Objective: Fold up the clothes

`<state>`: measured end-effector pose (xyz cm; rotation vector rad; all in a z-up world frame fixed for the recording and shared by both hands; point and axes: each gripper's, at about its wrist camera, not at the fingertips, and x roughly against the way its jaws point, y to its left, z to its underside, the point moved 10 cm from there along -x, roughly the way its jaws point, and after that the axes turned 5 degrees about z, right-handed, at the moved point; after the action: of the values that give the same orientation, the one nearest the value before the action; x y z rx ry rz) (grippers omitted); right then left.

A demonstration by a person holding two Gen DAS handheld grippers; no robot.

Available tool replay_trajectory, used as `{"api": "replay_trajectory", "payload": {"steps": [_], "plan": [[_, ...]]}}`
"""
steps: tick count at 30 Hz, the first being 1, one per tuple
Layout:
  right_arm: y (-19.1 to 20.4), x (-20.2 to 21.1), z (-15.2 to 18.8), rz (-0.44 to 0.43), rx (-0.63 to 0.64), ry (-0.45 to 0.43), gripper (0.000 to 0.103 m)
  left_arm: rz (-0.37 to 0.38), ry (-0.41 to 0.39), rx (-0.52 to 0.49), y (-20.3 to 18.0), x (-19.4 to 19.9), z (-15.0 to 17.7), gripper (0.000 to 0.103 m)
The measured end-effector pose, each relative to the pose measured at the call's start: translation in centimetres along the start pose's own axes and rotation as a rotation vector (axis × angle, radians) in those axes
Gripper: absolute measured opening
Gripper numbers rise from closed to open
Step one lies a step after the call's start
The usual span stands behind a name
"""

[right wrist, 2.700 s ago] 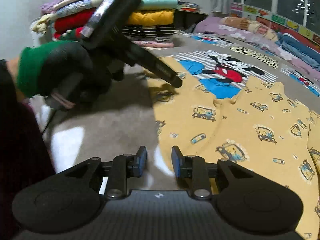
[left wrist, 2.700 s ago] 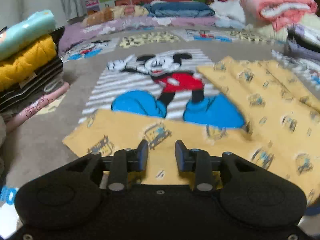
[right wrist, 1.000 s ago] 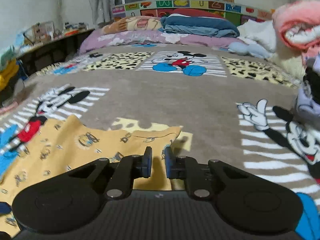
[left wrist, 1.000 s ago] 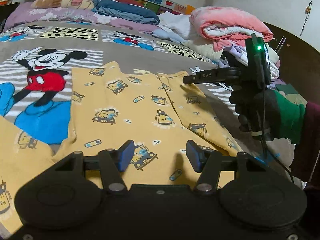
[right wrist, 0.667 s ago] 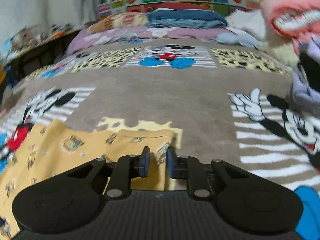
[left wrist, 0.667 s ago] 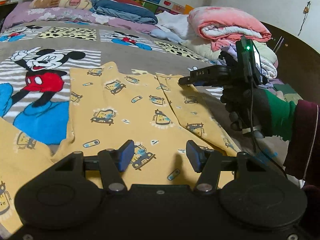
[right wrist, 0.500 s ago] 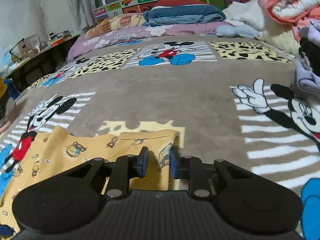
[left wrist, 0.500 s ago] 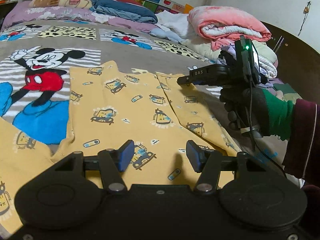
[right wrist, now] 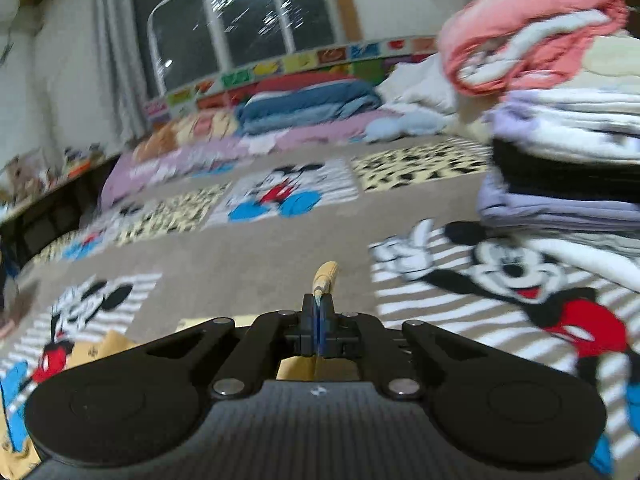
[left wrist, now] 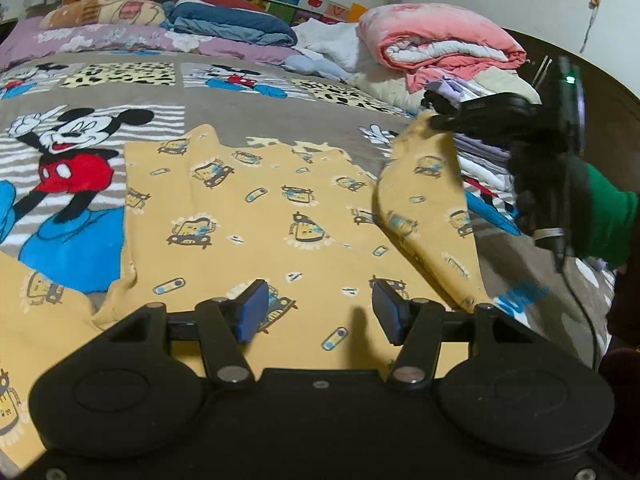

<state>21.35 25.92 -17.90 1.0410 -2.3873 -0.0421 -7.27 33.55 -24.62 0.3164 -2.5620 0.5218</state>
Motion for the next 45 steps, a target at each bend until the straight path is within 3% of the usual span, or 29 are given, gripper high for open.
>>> {"api": "replay_trajectory", "payload": {"steps": [10, 18, 25, 29, 34, 36, 39, 42, 43, 44, 45], "plan": [[-8.6, 6.9, 0.1, 0.078, -0.161, -0.104, 0.003, 0.041, -0.020, -0.139, -3.9, 0.0, 0.8, 0.056], [-15.3, 9.2, 2.6, 0.126, -0.284, -0.124, 0.003, 0.092, 0.009, -0.241, -8.3, -1.0, 3.1, 0.056], [-19.1, 8.4, 6.4, 0.060, -0.430, -0.076, 0.003, 0.133, 0.027, -0.347, -13.4, -1.5, 4.3, 0.056], [-20.7, 7.3, 8.4, 0.004, -0.511, -0.037, 0.004, 0.041, 0.034, -0.563, -17.0, -2.4, 5.4, 0.056], [-20.8, 6.1, 8.6, -0.054, -0.552, -0.004, 0.004, -0.128, 0.043, -0.926, -20.9, -4.1, 7.5, 0.056], [-20.8, 5.9, 8.6, -0.073, -0.562, 0.007, 0.004, -0.174, 0.053, -0.983, -21.5, -4.9, 7.7, 0.055], [-20.7, 5.4, 8.6, -0.101, -0.576, 0.025, 0.004, -0.248, 0.084, -1.025, -22.1, -6.5, 7.5, 0.046], [-20.7, 5.4, 8.6, -0.129, -0.583, 0.035, 0.004, -0.242, 0.099, -0.944, -21.9, -6.9, 7.0, 0.044], [-20.6, 5.5, 8.4, -0.138, -0.580, 0.028, 0.004, -0.239, 0.104, -0.915, -21.8, -7.0, 6.8, 0.016], [-20.6, 5.6, 8.1, -0.146, -0.577, 0.022, 0.004, -0.235, 0.108, -0.886, -21.7, -7.1, 6.6, 0.003], [-20.5, 5.6, 7.9, -0.155, -0.574, 0.015, 0.004, -0.232, 0.113, -0.857, -21.6, -7.2, 6.5, 0.002]]}}
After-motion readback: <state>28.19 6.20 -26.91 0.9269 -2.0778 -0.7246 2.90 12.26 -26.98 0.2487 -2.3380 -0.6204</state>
